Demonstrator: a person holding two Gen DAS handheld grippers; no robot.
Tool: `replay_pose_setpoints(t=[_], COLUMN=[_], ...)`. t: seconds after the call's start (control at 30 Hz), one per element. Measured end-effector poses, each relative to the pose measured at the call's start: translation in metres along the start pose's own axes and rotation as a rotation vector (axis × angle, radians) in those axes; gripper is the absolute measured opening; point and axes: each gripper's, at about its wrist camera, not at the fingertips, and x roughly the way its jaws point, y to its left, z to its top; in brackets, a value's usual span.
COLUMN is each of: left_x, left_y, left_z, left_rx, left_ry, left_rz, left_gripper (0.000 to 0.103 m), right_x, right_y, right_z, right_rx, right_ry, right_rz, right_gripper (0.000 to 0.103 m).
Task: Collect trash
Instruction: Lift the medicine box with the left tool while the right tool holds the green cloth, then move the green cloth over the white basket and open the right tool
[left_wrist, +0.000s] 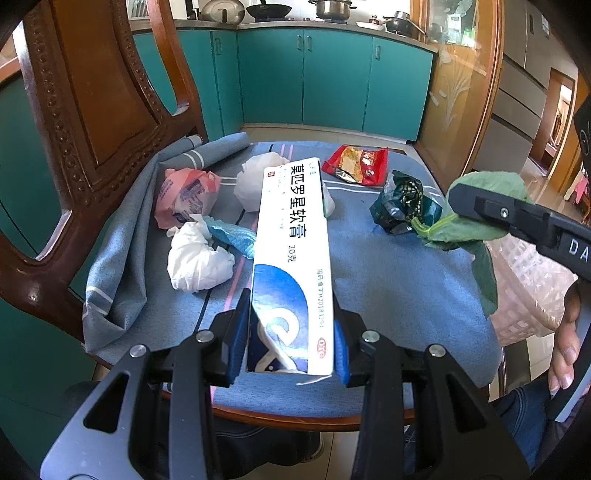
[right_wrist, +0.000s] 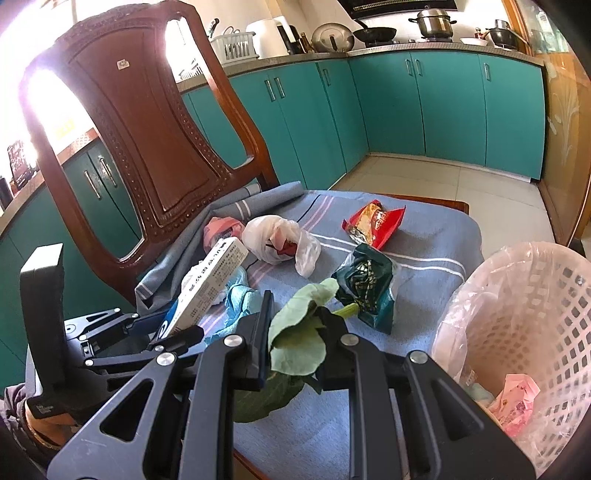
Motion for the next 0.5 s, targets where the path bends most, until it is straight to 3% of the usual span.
replay_pose_setpoints(t=[0.27,0.5], left_x=[-0.005,-0.009], left_y=[-0.001,-0.005], left_z=[0.003,0.006], left_rx=[0.001,0.012], left_ry=[-0.017,-0.029], left_rz=[-0.005,-0.022], left_gripper=[0.039,0.039], right_x=[-0.009,-0.054], right_y=[-0.005,-0.042], right_z=[0.005,0.009], right_rx=[0.014,0.123], right_ry=[-0.042,-0.184], right_rz=[-0.018,-0.061], right_gripper=[0.019,0.019])
